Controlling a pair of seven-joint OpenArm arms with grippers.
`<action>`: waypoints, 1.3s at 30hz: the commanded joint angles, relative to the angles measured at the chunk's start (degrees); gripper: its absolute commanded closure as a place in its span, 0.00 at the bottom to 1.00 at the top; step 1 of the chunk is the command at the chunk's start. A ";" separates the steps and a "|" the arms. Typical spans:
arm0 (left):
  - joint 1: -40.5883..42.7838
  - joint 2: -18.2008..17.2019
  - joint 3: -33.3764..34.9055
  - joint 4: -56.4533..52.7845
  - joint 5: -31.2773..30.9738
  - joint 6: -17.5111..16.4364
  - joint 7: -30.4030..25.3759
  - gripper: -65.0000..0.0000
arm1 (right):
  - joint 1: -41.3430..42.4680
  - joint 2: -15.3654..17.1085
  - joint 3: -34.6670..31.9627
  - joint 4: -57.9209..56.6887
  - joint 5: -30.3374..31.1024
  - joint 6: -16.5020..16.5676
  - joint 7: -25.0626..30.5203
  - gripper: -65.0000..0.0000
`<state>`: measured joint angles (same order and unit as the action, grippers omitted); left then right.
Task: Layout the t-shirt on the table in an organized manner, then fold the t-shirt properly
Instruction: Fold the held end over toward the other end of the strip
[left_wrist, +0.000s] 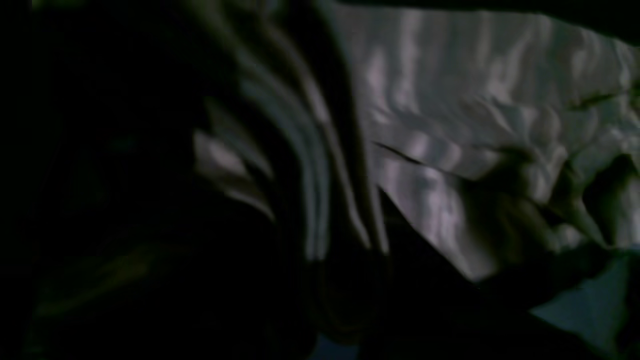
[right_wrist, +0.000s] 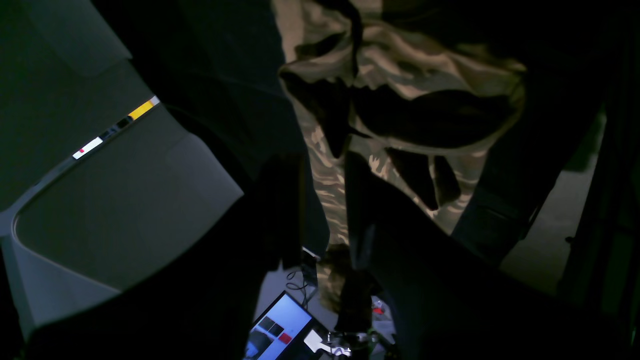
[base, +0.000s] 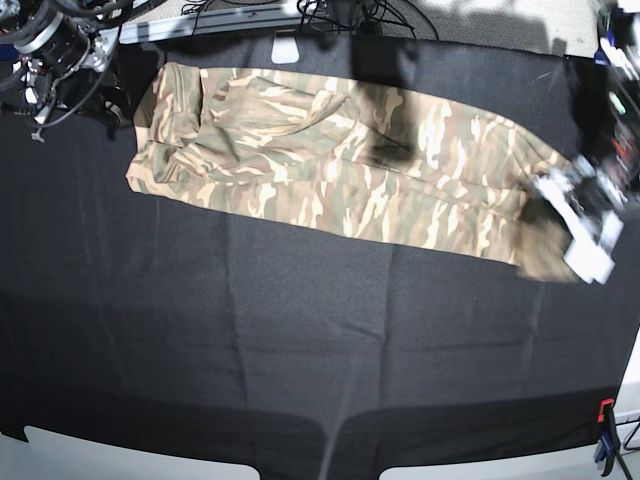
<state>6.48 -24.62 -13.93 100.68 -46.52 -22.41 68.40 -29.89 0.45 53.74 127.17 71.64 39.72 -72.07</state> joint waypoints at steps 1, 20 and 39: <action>0.35 0.87 -0.26 3.08 -1.49 -0.04 -1.03 1.00 | -0.26 0.50 0.24 1.14 0.98 0.28 -0.55 0.80; 4.81 19.89 4.07 8.79 3.04 -0.07 -4.61 1.00 | -0.26 0.50 0.24 1.14 1.01 0.28 -0.15 0.80; 4.76 19.85 11.04 8.81 0.44 -3.54 -4.98 0.72 | -0.26 0.50 0.24 1.14 0.98 0.28 -0.13 0.80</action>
<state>11.73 -4.78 -2.98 108.49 -44.71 -25.71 64.55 -30.00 0.47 53.71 127.20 71.64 39.72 -71.66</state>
